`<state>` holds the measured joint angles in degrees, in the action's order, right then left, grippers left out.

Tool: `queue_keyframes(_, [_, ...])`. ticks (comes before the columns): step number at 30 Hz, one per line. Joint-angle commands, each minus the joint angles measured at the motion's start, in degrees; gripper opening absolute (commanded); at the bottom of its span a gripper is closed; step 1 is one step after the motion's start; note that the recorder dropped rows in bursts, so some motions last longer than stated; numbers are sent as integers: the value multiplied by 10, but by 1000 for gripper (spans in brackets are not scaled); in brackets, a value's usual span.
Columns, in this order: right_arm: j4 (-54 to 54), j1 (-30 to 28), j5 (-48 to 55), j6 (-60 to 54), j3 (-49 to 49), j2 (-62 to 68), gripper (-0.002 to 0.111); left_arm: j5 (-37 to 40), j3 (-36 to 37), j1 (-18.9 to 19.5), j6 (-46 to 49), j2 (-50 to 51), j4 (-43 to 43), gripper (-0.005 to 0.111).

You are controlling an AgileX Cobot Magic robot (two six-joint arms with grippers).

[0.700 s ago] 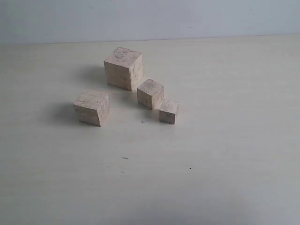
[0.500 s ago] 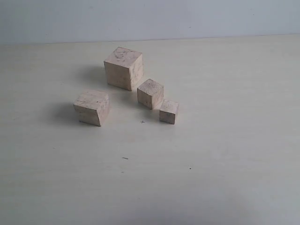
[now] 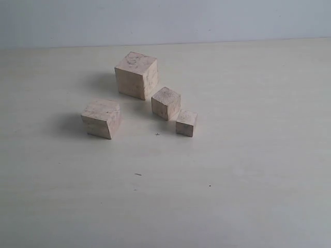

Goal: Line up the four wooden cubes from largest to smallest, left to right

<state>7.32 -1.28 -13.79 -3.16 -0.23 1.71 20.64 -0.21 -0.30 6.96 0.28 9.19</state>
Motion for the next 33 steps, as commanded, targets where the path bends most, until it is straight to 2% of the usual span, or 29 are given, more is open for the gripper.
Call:
queue_keyframes(1, [-2, -1, -58, 0, 2, -3, 0, -3, 2, -4, -1, -3, -3, 0])
queue_keyframes(4, [-7, -1, -62, 7, 2, -3, 0, -3, 2, -4, -1, -3, -3, 0])
queue_keyframes(10, [-9, -1, 31, 17, -90, 21, 0, -3, 2, -4, -1, -3, -3, 0])
queue_keyframes(19, [-9, -1, 101, 60, -255, 199, 0, -3, 2, -4, -1, -3, -3, 0])
queue_keyframes(24, [-9, 77, 133, 53, -331, 326, 0, -3, 2, -4, -1, -3, -3, 0])
queue_keyframes(29, [-9, 176, 185, -58, -404, 457, 0, -3, 2, -4, -1, -3, -3, 0])
queue_keyframes(33, [-9, 258, 261, -98, -477, 592, 0, -3, 2, -4, -1, -3, -3, 0])
